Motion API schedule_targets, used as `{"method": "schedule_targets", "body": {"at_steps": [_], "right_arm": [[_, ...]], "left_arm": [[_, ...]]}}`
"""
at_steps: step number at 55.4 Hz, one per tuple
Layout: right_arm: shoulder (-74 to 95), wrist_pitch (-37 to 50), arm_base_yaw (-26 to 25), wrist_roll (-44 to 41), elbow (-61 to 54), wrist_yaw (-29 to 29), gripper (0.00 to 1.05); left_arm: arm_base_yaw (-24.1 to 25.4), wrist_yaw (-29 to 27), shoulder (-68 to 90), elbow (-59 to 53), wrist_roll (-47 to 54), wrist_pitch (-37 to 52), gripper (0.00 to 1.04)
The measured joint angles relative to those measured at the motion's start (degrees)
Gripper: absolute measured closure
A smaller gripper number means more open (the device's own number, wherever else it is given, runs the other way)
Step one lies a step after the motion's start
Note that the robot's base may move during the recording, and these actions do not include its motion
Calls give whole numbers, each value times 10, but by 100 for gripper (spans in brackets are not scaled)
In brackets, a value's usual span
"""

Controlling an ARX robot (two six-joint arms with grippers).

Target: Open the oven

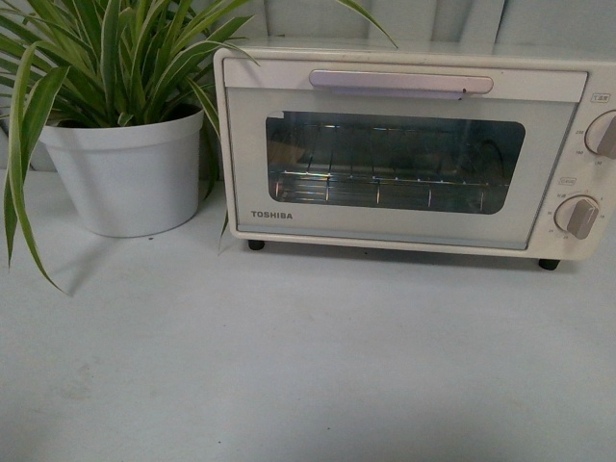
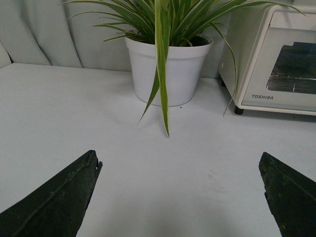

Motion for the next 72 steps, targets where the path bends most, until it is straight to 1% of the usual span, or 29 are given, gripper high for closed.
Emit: {"method": "schedule_targets", "body": {"at_steps": [34, 36, 38, 39, 40, 44, 50, 58, 61, 65, 72], "right_arm": [[0, 0, 0, 0, 0, 0, 9], [0, 0, 0, 0, 0, 0, 9], [0, 0, 0, 0, 0, 0, 9], [0, 0, 0, 0, 0, 0, 9], [0, 0, 0, 0, 0, 0, 9], [0, 0, 0, 0, 0, 0, 9], [0, 0, 0, 0, 0, 0, 9], [0, 0, 0, 0, 0, 0, 9], [0, 0, 0, 0, 0, 0, 9], [0, 0, 0, 0, 0, 0, 9], [0, 0, 0, 0, 0, 0, 9]], "left_arm": [[0, 0, 0, 0, 0, 0, 6], [-6, -19, 5, 2, -11, -9, 6], [-24, -68, 22, 13, -46, -45, 6], [-41, -102, 42, 19, -77, -59, 6], [-57, -122, 62, 22, -116, -64, 6], [-109, -130, 136, 38, -206, -55, 6], [-156, -118, 231, 62, -298, -6, 6], [-208, -98, 408, 109, -405, 101, 6], [-237, -78, 508, 140, -452, 156, 6], [-263, -57, 609, 175, -501, 206, 6], [-291, -52, 747, 239, -562, 244, 6]]}}
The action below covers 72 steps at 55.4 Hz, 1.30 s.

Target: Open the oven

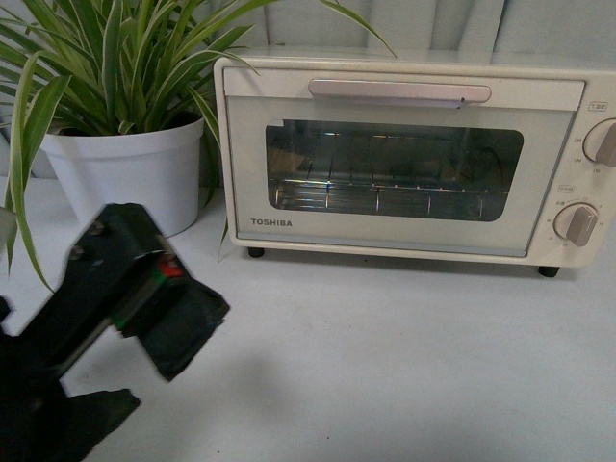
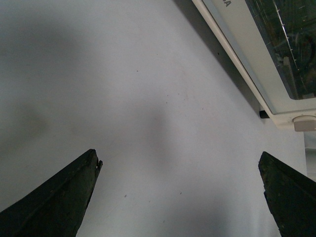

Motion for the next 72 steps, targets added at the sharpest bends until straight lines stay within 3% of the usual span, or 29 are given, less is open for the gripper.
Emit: {"method": "schedule_targets", "body": {"at_steps": [30, 57, 64, 72], "right_arm": [[0, 0, 0, 0, 0, 0, 9], [0, 0, 0, 0, 0, 0, 9], [42, -13, -27, -10, 10, -78, 9], [177, 51, -26, -1, 72, -85, 9]], "left_arm": [[-16, 1, 214, 159, -88, 28, 6], [-19, 0, 240, 186, -115, 29, 7], [-19, -2, 242, 188, -116, 29, 6], [-21, -5, 242, 188, -117, 29, 7]]}}
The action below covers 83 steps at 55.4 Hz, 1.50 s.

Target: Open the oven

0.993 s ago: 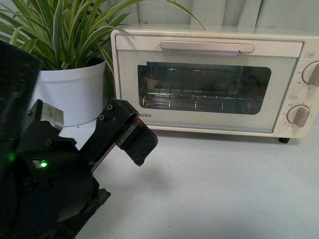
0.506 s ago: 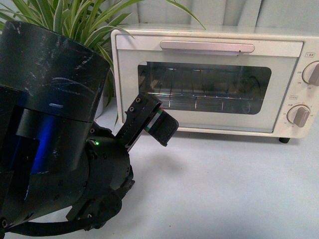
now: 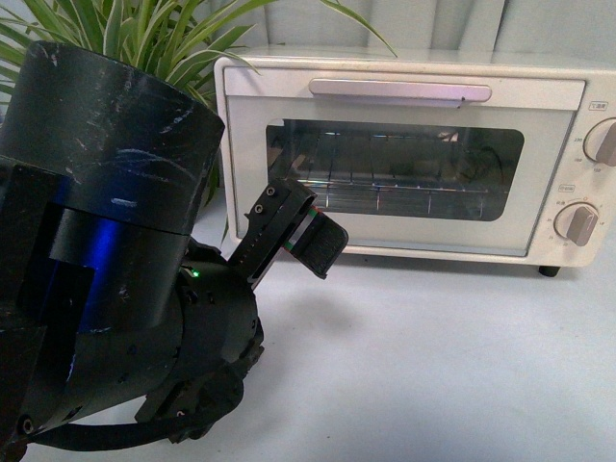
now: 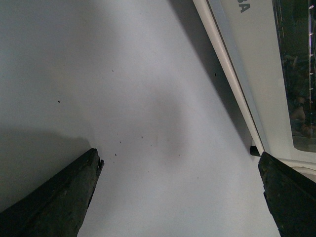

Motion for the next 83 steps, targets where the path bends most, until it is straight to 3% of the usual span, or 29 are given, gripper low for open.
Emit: {"method": "schedule_targets", "body": {"at_steps": [10, 21, 34, 55, 83], "right_arm": [[181, 52, 53, 19, 124, 28, 9], [355, 92, 116, 38, 255, 101, 9], [544, 66, 182, 75, 411, 173, 9], [642, 18, 202, 125, 507, 213, 9], [687, 16, 213, 138, 533, 252, 9]], "left_arm": [[0, -3, 0, 1, -3, -3, 7], [0, -13, 0, 2, -21, -3, 7], [0, -20, 0, 8, -41, -9, 7], [-1, -22, 0, 10, -43, -10, 6], [4, -19, -1, 10, -45, -10, 6]]}}
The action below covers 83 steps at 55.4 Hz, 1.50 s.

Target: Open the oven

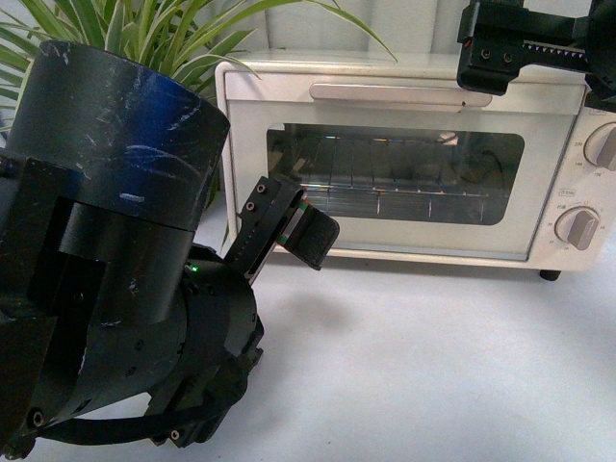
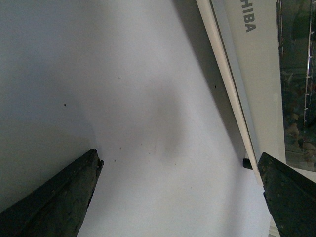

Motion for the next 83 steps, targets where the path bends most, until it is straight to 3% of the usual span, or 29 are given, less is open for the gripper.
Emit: {"method": "schedule_targets", "body": {"at_steps": [29, 74, 83], "right_arm": [[6, -56, -4, -9, 22, -32, 9], [-103, 30, 14, -44, -168, -81, 9], [-121, 38, 26, -40, -216, -112, 9]], "left_arm": [[3, 0, -1, 0, 0, 0, 6], [6, 2, -4, -10, -2, 8, 6], [6, 1, -6, -14, 0, 11, 6]]}}
